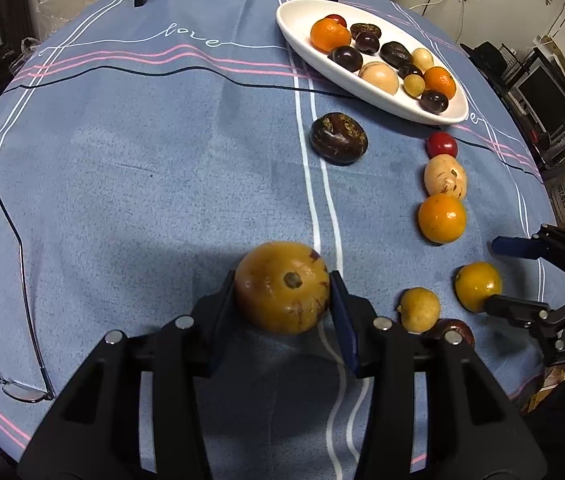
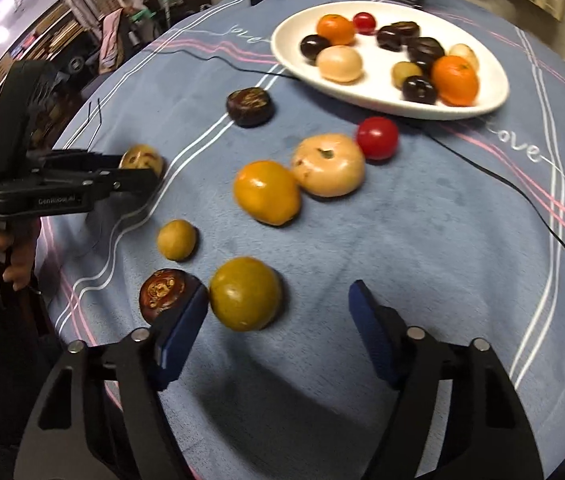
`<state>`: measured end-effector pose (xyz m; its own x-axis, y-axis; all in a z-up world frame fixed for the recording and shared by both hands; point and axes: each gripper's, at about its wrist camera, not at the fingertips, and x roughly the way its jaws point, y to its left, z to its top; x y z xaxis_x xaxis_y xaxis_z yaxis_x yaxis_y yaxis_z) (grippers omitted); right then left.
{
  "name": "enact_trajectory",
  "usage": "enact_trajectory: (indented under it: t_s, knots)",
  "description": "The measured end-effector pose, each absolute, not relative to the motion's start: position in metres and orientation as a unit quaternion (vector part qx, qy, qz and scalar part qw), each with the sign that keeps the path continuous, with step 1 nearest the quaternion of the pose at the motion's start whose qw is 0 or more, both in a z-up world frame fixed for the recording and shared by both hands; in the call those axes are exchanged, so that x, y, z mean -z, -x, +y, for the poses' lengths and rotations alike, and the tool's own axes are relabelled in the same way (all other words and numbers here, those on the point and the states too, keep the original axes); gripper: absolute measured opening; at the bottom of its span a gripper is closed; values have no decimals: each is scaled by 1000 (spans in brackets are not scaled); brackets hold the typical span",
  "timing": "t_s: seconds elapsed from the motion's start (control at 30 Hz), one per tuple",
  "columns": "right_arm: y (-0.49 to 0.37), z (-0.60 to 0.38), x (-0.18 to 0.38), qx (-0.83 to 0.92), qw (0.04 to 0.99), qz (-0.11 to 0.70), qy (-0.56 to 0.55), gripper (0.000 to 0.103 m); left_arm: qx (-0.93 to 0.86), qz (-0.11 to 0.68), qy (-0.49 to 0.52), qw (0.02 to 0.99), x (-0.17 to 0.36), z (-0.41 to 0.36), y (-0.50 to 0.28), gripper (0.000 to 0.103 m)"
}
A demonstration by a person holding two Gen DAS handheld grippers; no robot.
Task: Organize fruits
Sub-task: 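Grasp the olive-yellow fruit with the right tool while the left tool holds the tan fruit, then carry both fruits over the plate and open both tools to release them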
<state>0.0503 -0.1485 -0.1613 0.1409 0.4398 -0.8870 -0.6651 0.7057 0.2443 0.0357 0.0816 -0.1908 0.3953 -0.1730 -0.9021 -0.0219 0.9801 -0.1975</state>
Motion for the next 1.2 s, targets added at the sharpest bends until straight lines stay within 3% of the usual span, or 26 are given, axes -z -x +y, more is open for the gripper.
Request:
enact_trajectory:
  t_s: [0.17,0.4,0.47,0.67,0.9,1.2]
  knots:
    - [-52,-141,169,-385,735,551,93,54,47,549,77,831,192,78,-36,46]
    - [-51,-133,172,-390,733,547,107,49,51,547,75,832,192,78,-36,46]
    - [-49,-132,170,-391,734,545,109,39,52,546,80,832,192,80,-36,46]
    - [-44,-131,168,-388,740,535,129,39,53,545,85,833,191,82,-35,45]
    - [-65,-174,163,-344,763,546,25,39,65,539,85,836,182,80,-37,45]
    - [-88,-208,143,-308,795,523,-21,39,96,507,83,852,147,65,-89,45]
